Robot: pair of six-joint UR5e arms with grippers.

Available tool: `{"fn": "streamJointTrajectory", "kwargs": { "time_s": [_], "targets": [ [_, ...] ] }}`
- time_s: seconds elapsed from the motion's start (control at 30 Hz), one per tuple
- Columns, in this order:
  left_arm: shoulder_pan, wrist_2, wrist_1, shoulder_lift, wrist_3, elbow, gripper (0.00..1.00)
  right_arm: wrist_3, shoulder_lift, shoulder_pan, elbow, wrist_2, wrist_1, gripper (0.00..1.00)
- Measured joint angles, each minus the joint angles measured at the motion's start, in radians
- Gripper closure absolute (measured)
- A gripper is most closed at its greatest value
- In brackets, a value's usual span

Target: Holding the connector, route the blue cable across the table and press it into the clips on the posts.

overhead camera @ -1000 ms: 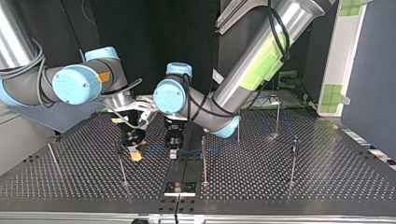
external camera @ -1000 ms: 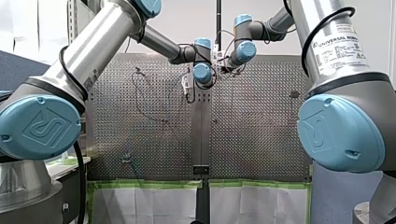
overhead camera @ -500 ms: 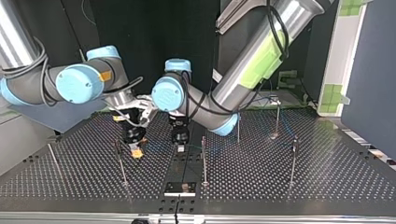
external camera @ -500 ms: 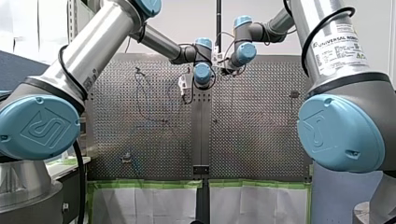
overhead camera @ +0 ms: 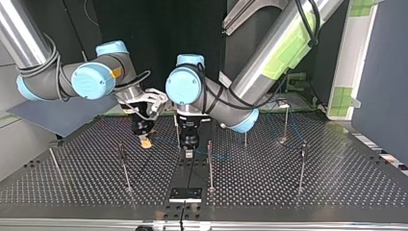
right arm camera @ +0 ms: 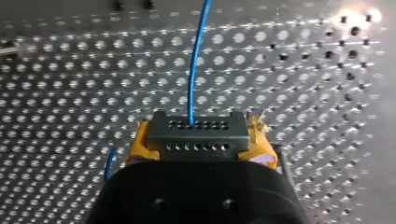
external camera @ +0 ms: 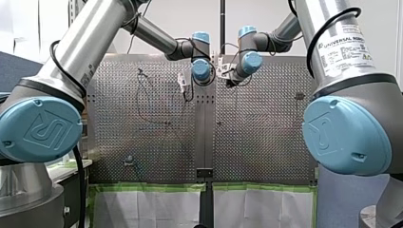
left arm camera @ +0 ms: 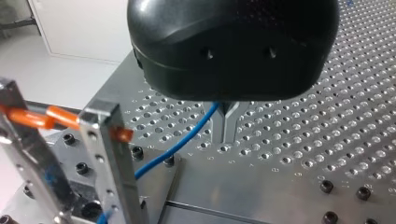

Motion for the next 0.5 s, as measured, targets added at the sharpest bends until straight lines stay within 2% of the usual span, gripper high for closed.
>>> {"fn": "streamJointTrajectory", "kwargs": {
  "time_s": [0.33,0.5],
  "targets": [
    [0.006,0.019,0.08,0.003,-0.001,-0.08,0.98,0.0,0.0,-0.004,0.044,-0.007,0.0,1.0],
    [0.025,0.027,0.118,0.003,0.002,-0.117,0.98,-0.006,0.0,-0.009,0.078,-0.003,-0.003,1.0]
  ]
}}
